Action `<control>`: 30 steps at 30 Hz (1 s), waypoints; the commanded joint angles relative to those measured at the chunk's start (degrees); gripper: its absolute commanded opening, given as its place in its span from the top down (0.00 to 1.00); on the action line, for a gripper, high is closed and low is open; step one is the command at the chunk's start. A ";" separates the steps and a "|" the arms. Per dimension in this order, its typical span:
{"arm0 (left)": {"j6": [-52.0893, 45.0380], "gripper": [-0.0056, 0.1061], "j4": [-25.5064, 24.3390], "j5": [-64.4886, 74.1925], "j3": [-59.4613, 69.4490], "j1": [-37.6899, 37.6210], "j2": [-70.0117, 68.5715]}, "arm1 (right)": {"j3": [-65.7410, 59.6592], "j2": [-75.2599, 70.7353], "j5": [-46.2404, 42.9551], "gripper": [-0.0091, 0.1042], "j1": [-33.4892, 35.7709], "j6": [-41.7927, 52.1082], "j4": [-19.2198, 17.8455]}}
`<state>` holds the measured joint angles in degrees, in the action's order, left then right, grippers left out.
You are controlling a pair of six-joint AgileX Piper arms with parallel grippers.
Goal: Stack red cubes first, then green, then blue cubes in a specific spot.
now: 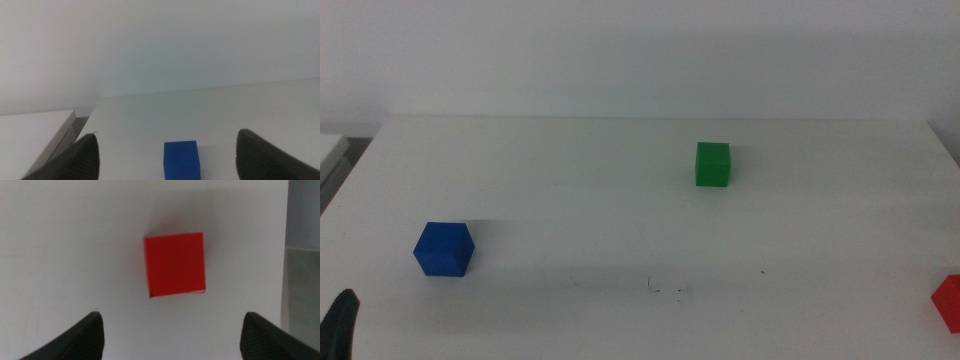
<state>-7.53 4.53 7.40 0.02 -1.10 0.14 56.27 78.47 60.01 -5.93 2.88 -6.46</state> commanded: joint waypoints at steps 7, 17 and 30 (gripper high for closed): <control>0.09 0.11 -0.19 -0.82 -0.02 0.05 -0.14 | 2.20 8.69 -3.99 0.28 -6.09 7.51 6.06; 0.09 0.11 -1.38 -0.82 -0.02 0.05 -0.14 | 2.08 14.50 -6.65 0.28 -6.09 8.96 4.10; 0.09 0.11 -1.38 -0.82 -0.02 0.05 -0.14 | 2.08 21.90 -8.25 0.36 -6.09 9.09 3.79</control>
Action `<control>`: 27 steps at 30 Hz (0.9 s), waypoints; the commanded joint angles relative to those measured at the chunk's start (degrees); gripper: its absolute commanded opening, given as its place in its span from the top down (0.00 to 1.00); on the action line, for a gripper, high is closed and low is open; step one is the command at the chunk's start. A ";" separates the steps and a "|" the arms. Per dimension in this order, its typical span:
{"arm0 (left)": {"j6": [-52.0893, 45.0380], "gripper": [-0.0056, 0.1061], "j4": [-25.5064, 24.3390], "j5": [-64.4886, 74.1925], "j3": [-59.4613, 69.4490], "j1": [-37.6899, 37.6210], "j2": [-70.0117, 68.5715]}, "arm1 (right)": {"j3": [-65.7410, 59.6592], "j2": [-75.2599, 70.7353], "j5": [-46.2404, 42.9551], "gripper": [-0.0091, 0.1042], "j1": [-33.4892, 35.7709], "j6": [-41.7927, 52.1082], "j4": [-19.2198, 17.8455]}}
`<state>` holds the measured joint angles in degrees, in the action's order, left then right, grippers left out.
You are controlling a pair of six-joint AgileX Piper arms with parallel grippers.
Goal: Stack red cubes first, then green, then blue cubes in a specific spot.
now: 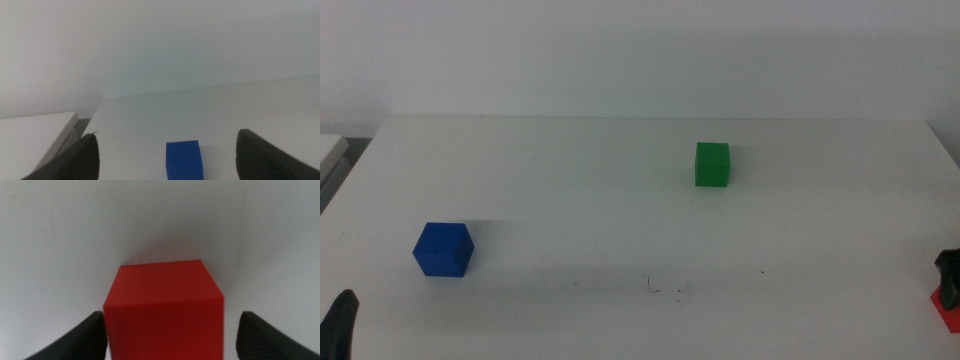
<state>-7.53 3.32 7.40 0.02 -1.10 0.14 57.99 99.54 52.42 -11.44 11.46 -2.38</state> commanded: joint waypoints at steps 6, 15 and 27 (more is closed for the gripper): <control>0.09 0.11 -0.17 -0.82 -0.02 0.05 -0.14 | 0.37 0.78 0.25 0.76 1.61 -3.39 -3.85; 0.09 0.11 -0.17 -0.82 -0.02 0.05 -0.14 | 10.86 -4.13 8.80 0.90 26.34 -30.78 -8.94; 0.09 0.11 -0.36 -0.82 -0.02 0.05 -0.14 | 41.13 18.19 16.22 0.90 50.57 -51.09 -4.08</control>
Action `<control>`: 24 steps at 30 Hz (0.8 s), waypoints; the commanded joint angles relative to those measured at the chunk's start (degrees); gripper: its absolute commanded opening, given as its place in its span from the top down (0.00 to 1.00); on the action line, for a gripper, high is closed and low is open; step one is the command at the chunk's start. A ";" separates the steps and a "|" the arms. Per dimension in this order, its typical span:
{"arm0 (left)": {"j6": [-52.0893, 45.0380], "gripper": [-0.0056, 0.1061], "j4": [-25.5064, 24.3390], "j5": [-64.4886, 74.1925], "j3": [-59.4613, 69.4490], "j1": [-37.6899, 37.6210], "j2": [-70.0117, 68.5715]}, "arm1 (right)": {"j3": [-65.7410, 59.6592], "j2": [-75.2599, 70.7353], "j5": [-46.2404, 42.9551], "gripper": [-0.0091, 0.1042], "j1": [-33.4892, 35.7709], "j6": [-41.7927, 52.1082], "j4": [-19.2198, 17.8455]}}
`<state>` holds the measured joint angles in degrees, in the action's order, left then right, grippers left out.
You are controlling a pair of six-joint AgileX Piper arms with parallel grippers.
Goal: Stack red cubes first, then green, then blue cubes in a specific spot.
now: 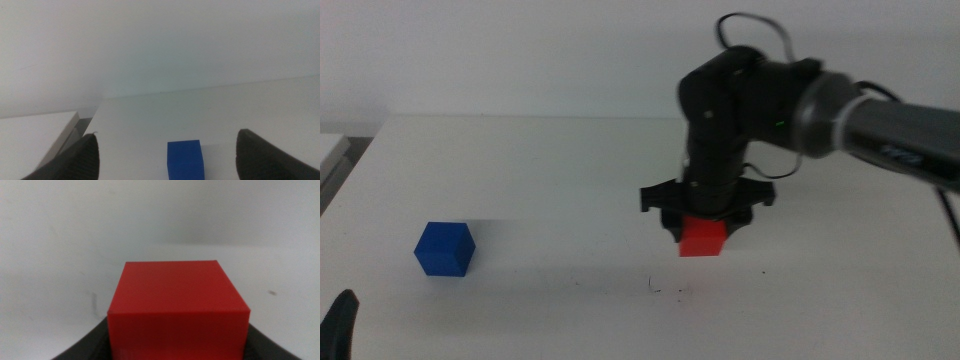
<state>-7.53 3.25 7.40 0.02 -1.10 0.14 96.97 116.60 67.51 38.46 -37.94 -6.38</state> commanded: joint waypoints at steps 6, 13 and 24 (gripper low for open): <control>0.09 0.11 -0.28 -0.82 -0.02 0.05 -0.14 | 4.64 5.76 0.17 0.86 2.64 -4.22 -0.34; 0.09 0.11 -0.28 -0.82 -0.02 0.05 -0.14 | 4.64 8.01 -2.12 0.85 3.25 -5.99 0.10; 0.09 0.11 -0.28 -0.82 -0.02 0.05 -0.14 | 4.64 9.67 -1.26 0.85 3.77 -6.15 2.17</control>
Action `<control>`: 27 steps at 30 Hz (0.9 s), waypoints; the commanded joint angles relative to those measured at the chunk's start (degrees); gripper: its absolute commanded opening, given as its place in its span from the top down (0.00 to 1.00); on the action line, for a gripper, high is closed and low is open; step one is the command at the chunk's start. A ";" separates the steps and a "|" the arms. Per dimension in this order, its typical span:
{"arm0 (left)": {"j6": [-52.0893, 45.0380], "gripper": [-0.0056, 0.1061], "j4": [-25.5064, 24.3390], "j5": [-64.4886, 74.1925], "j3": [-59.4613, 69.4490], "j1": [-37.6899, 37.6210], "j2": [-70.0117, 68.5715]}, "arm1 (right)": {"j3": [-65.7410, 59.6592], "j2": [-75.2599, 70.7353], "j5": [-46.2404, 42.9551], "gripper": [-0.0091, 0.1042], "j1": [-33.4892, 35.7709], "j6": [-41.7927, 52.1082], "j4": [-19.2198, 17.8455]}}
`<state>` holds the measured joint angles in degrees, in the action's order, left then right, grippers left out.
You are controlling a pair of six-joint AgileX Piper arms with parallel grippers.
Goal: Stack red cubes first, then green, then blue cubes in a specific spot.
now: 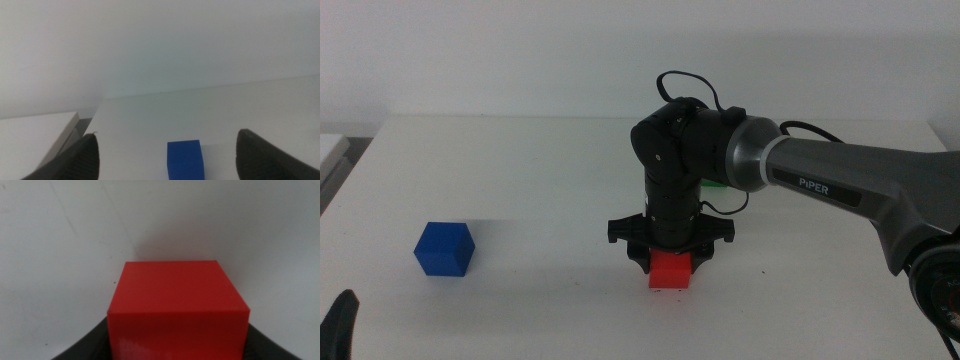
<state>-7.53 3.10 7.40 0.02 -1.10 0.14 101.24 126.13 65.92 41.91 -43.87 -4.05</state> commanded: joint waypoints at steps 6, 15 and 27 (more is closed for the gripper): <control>0.09 0.11 -0.14 -0.82 -0.02 0.05 -0.14 | 0.37 0.53 0.19 0.30 0.31 0.14 -0.27; 0.09 0.11 -0.14 -0.82 -0.02 0.05 -0.14 | -1.14 -13.90 4.04 0.10 5.88 3.06 -11.54; 0.09 0.11 -0.14 -0.82 -0.02 0.05 -0.14 | 12.00 -15.17 2.30 0.10 -6.63 12.51 -17.12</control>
<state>-7.53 3.10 7.40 0.02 -1.10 0.14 109.02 107.16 68.13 38.08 -34.83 -22.83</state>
